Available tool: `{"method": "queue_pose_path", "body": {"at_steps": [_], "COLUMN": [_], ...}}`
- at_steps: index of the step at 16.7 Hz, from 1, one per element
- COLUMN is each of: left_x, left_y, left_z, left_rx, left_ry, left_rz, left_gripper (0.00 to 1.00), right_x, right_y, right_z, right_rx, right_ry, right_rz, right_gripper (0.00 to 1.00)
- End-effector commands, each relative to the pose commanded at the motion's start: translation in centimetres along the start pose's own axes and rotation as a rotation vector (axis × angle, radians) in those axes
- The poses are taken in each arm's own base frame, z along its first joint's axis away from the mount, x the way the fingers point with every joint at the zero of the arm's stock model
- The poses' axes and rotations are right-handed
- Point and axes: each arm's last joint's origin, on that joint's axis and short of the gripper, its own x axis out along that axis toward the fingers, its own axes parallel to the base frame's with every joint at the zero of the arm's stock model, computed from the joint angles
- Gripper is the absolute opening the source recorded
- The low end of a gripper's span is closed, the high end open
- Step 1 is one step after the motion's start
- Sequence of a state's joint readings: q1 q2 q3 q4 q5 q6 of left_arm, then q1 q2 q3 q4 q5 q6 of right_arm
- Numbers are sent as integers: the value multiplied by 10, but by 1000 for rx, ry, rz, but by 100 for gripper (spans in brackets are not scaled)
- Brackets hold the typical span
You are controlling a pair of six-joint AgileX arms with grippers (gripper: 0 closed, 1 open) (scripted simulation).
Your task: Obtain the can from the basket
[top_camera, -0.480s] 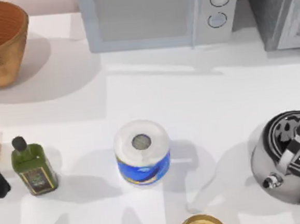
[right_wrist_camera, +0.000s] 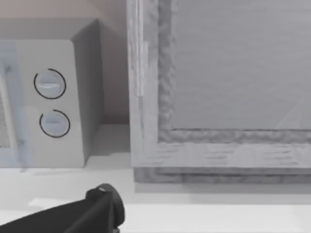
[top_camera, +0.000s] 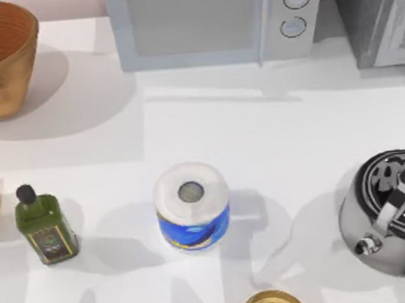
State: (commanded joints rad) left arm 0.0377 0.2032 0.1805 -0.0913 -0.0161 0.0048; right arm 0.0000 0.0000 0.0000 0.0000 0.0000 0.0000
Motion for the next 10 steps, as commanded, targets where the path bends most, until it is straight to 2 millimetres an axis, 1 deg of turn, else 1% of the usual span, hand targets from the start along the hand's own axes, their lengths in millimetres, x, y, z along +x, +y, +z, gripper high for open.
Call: {"method": "queue_pose_path", "body": {"at_steps": [3,5,7,8,10], "left_x": [12,28,54,70,109], "left_y": [3,6,9,11,16], "left_z": [40,71,101,115,138], "left_rx": [7,13,19,21,26], "left_ry": [114,202,298,348,452], "left_rz": [23,30,30,29,22], "left_gripper": [100,100,100,100,100], "right_x": [0,0,0,0,0], "right_y": [0,0,0,0,0], "right_z": [0,0,0,0,0], "right_rx": [0,0,0,0,0], "right_ry": [0,0,0,0,0], "right_rz": [0,0,0,0,0], "right_gripper": [100,100,100,100,100]}}
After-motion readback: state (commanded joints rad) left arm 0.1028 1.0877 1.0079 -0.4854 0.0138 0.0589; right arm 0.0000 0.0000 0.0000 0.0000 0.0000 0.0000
